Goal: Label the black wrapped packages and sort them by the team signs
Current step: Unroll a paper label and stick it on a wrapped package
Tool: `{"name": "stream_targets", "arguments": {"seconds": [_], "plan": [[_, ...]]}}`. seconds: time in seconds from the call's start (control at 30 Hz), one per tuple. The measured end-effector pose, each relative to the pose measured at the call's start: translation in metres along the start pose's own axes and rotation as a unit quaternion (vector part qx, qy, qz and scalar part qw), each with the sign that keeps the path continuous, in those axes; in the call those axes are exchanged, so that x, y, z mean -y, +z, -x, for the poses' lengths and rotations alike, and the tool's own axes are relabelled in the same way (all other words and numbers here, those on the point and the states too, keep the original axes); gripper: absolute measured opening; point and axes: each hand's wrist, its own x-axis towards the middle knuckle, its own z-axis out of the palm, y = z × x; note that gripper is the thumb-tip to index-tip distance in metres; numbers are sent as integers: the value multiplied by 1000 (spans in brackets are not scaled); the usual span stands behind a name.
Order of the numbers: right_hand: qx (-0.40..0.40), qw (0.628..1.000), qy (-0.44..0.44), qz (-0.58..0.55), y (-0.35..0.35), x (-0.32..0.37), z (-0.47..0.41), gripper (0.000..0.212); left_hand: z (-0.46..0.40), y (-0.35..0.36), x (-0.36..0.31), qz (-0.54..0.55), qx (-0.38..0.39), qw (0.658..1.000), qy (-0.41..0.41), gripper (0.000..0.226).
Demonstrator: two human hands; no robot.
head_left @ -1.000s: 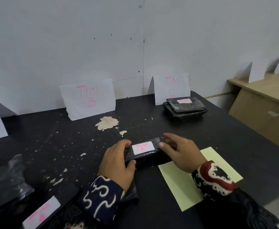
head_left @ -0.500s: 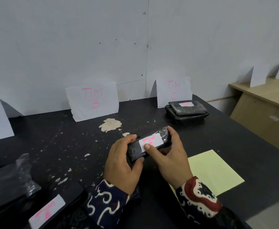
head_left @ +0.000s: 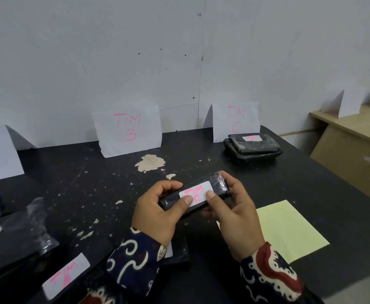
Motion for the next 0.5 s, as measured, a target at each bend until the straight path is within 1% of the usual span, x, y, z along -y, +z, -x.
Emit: {"name": "stream_targets", "arguments": {"seconds": [0.13,0.27,0.3,0.4,0.5], "plan": [[-4,999,36,-32,1,-2,0,35,-3,-1,-1,34,-6,999,-23,32],[-22,998,38,-38,4,-4,2,33,-3,0,5,108,-21,987,-116,40],[-23,998,41,-30,4,-3,2,31,-3,0,5,110,-18,986,-122,39],[-29,998,53,0,2,1,0,19,-2,-1,4,74,-12,994,-82,34],[-49,997,58,32,1,-1,-2,27,1,0,2,63,6,996,-59,40]]}}
